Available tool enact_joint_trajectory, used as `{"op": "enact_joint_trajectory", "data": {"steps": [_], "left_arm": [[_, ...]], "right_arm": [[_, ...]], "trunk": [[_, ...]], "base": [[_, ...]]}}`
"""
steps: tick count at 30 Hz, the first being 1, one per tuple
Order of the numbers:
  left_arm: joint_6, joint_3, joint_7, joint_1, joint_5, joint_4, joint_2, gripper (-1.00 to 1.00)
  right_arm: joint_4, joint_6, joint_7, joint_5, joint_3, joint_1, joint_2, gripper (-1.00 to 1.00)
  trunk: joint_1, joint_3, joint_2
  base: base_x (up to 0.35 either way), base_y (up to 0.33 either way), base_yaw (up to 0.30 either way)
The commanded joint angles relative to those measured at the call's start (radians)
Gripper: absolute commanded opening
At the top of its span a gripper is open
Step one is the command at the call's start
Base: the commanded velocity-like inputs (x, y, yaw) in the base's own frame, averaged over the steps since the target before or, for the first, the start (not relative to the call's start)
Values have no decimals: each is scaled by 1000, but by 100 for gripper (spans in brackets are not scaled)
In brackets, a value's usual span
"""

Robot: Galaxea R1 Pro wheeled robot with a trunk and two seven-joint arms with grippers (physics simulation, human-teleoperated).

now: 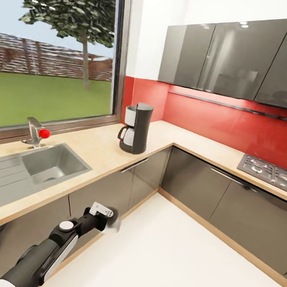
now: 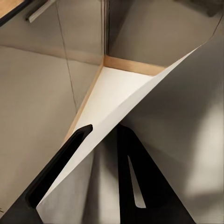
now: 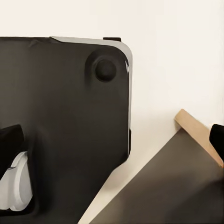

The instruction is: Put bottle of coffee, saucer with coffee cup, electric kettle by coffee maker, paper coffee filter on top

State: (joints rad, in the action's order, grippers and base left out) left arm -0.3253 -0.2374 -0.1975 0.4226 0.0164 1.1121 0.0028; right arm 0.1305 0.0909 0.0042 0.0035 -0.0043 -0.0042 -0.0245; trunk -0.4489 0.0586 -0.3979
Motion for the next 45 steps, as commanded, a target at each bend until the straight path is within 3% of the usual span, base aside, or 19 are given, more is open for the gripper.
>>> {"op": "enact_joint_trajectory", "data": {"steps": [1, 45], "left_arm": [[-6, 0, -3, 1, 0, 2, 0, -100], [-6, 0, -2, 1, 0, 2, 0, -100]], "right_arm": [[0, 3, 0, 1, 0, 0, 0, 100], [1, 3, 3, 0, 0, 0, 1, 100]], "trunk": [[-1, 2, -2], [-1, 2, -2]], "base": [[254, -178, 0], [260, -169, 0]]}}
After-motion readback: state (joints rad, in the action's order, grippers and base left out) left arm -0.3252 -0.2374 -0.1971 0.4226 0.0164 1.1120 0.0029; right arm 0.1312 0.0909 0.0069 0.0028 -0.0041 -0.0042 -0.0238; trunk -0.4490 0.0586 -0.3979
